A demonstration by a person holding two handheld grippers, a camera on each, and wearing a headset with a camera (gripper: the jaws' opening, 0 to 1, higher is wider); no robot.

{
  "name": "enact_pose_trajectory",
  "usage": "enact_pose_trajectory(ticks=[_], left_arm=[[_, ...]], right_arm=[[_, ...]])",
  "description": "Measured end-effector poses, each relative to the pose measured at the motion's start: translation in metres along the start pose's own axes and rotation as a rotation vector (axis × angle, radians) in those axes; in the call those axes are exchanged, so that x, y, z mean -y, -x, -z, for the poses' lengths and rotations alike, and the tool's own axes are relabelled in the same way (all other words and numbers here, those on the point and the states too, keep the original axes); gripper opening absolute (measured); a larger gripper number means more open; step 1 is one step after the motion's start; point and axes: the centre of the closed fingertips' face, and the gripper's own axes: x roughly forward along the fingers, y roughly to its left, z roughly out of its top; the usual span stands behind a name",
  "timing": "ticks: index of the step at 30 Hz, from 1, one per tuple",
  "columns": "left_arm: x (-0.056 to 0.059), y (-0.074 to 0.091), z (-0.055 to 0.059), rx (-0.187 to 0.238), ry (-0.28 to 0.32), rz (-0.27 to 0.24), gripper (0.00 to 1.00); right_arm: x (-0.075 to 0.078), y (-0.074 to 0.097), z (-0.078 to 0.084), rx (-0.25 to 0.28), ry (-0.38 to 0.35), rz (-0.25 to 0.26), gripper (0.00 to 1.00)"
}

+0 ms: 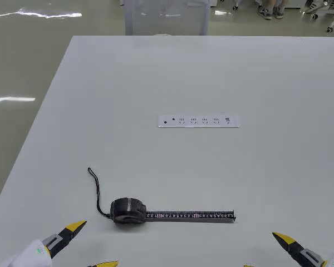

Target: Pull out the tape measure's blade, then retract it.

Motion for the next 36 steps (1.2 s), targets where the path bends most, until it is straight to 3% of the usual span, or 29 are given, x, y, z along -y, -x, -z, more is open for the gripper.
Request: enact_pose_trajectory(ticks=[8,19,36], left_arm=[[0.007,0.009,0.0,0.026,0.014,-0.005,0.74],[0.015,0.02,0.005,0.047,0.043,-0.019,0.74],[0.023,0.037,0.015,0.036,0.054,-0.035,0.74]], right_arm=[[-0.008,0.009,0.0,0.026,-0.008,0.014,0.7],[-0.008,0.025,0.0,0.051,-0.018,0.044,0.71],[-0.016,0.042,0.01,0.051,-0.034,0.068,0.71]])
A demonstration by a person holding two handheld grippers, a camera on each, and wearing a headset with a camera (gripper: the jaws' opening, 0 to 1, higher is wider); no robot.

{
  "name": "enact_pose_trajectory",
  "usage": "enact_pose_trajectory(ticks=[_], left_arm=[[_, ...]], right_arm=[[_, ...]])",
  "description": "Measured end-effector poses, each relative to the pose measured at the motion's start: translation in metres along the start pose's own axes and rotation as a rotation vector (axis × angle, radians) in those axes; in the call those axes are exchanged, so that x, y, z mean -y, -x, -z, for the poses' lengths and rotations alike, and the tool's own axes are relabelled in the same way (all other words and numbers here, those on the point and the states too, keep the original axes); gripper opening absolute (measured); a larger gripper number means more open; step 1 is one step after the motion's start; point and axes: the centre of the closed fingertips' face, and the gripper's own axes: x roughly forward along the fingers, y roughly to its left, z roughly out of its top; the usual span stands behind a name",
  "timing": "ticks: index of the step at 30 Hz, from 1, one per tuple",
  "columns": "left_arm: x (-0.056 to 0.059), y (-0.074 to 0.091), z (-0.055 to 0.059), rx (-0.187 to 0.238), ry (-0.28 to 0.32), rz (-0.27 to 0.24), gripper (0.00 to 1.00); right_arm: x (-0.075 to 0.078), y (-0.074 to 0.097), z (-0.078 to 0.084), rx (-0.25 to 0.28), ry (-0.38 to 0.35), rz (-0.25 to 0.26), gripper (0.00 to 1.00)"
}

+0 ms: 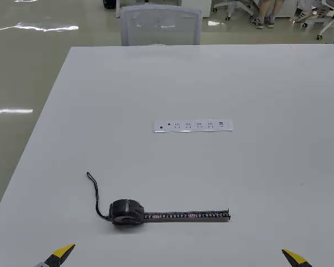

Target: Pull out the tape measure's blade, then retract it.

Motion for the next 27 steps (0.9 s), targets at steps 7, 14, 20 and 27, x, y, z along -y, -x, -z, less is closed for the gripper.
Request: enact_pose_trajectory(ticks=[7,14,20,27], left_arm=[[0.0006,-0.0019,-0.0017,0.002,-0.001,0.002,0.74],[0.0014,-0.0063,-0.0018,-0.002,-0.001,0.009,0.74],[0.0003,-0.0079,-0.0017,-0.004,-0.004,0.009,0.73],[0.0001,-0.0075,0.0003,-0.005,-0.004,0.011,0.73]], right_arm=[[-0.0024,-0.0008,-0.0002,-0.002,-0.001,-0.006,0.71],[-0.0031,-0.0016,0.001,-0.004,-0.004,-0.01,0.71],[-0.0016,-0.0021,0.0001,-0.002,-0.003,-0.009,0.71],[-0.0012,-0.0034,-0.0005,-0.002,-0.002,-0.01,0.71]])
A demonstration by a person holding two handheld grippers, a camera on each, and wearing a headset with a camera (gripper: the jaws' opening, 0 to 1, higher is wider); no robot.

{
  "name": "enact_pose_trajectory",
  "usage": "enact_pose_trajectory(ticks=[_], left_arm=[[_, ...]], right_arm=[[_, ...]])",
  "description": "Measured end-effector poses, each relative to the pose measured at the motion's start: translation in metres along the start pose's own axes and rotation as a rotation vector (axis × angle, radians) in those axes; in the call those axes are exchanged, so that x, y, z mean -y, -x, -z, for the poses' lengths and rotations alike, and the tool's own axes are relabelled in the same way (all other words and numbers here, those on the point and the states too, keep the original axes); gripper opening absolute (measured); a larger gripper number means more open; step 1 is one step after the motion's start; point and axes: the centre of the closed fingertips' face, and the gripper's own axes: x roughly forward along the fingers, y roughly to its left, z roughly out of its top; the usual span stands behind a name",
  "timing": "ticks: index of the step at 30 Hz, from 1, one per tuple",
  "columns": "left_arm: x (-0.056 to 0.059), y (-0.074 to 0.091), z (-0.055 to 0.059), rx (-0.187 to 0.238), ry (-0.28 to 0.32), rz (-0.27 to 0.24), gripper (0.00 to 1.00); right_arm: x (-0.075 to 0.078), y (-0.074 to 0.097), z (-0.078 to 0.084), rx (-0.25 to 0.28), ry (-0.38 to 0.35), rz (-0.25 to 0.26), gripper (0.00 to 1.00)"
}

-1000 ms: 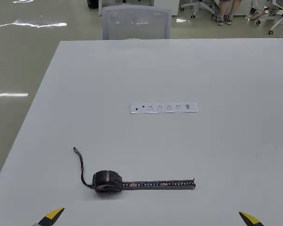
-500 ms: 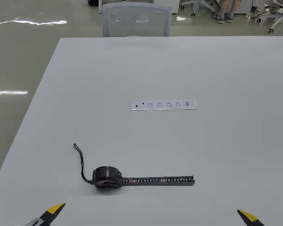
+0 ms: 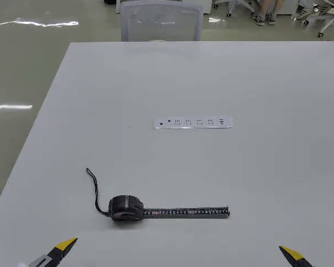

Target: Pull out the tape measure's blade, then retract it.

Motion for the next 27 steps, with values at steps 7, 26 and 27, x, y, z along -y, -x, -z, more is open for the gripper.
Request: enact_pose_trajectory(ticks=[7,26,27], left_arm=[[0.0015,-0.0022,-0.0012,0.002,-0.001,0.004,0.73],[0.0025,-0.0083,-0.0057,-0.005,-0.018,0.025,0.73],[0.0025,-0.0085,-0.0057,-0.006,-0.018,0.025,0.73]], right_arm=[[-0.0006,-0.0008,0.0003,-0.001,0.002,-0.003,0.71],[0.0001,-0.0019,-0.0028,0.002,0.012,-0.023,0.7],[0.0002,-0.0021,-0.0029,0.002,0.013,-0.024,0.7]])
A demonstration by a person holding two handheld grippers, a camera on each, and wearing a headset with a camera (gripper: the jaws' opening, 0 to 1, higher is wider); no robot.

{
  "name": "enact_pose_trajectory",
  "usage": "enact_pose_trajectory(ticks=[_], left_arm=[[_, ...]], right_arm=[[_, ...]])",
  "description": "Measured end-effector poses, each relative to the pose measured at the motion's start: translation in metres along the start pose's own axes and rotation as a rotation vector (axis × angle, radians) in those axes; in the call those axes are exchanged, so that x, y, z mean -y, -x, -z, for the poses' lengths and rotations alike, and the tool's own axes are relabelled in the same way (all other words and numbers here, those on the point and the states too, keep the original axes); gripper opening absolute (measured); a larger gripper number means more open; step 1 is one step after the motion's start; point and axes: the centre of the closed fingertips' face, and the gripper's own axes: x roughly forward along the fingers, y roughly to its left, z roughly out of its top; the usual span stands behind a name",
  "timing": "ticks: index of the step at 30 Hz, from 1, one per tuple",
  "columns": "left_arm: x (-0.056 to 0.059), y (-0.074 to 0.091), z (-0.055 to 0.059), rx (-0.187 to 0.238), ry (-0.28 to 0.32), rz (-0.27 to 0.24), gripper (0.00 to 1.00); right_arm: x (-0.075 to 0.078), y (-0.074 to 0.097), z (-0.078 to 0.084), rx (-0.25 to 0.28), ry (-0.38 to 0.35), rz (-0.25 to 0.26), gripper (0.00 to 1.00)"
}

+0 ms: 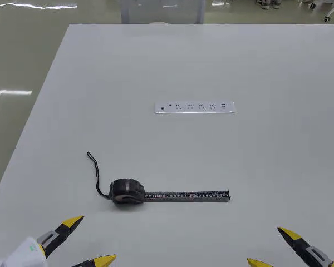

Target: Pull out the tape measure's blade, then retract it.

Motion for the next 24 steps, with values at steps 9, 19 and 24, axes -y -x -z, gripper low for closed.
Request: enact_pose_trajectory(ticks=[9,19,24], left_arm=[[-0.0013,-0.0002,0.0011,-0.004,-0.002,0.002,0.72],[-0.0018,0.0005,0.0013,-0.003,0.002,0.002,0.72],[-0.0005,-0.0005,0.0011,-0.005,0.0,0.007,0.72]], right_arm=[[-0.0009,-0.0019,-0.0009,-0.004,0.001,-0.008,0.7],[-0.0007,-0.0021,-0.0019,-0.004,-0.003,-0.011,0.7],[-0.0004,-0.0032,-0.0006,-0.007,-0.002,-0.016,0.7]])
